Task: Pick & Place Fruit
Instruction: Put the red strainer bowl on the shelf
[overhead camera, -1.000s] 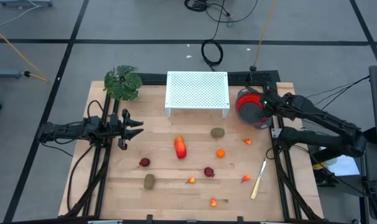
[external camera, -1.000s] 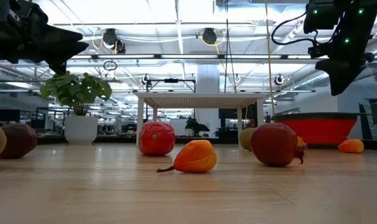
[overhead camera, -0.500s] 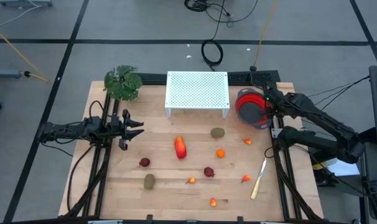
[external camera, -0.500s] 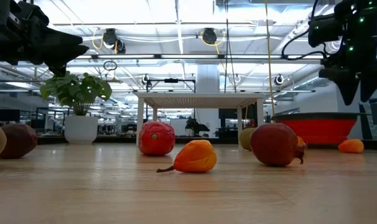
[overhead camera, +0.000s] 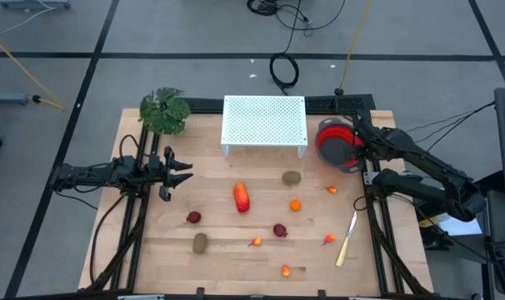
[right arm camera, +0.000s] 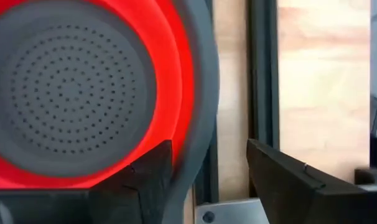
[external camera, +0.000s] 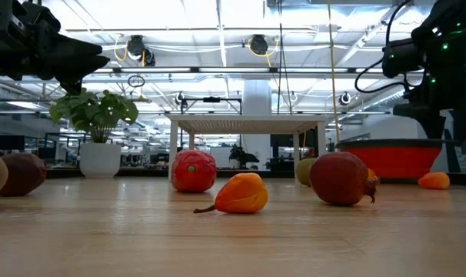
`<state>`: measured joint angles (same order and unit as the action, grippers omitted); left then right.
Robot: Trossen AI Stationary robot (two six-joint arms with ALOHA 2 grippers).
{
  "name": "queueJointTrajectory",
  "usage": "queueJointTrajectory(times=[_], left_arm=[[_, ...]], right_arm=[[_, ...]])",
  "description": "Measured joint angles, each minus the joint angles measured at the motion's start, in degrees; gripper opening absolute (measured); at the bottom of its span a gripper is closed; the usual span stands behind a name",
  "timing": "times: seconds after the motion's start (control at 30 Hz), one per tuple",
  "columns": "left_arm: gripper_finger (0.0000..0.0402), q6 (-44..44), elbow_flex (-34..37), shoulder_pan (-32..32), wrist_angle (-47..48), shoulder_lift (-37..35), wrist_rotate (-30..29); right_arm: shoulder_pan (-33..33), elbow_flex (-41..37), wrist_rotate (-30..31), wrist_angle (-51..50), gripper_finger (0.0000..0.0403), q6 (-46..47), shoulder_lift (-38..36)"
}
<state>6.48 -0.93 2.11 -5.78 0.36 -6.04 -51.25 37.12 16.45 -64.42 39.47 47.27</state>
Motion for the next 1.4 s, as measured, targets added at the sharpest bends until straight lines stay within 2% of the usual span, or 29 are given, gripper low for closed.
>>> queueJointTrajectory(times=[0.1,0.63,0.93,1.2,1.4], left_arm=[[0.0136,0.0,0.0,0.0,0.0,0.0,0.0],[0.0136,-0.2,0.0,0.0,0.0,0.0,0.0],[0.0136,-0.1,0.0,0.0,-0.5,0.0,0.0],[0.0136,0.0,0.0,0.0,-4.7,0.0,0.9],[0.0136,1.6,0.0,0.0,-8.7,0.0,1.0]], right_arm=[[-0.8,0.0,-1.8,2.4,0.0189,1.9,0.1],[-1.0,0.0,-1.5,8.4,0.0125,4.8,4.2],[-1.0,0.1,0.6,10.3,0.0023,4.9,4.9],[-0.9,0.1,2.1,10.2,0.0024,6.2,4.7],[-0.8,0.1,4.6,10.2,0.0024,6.4,1.8]])
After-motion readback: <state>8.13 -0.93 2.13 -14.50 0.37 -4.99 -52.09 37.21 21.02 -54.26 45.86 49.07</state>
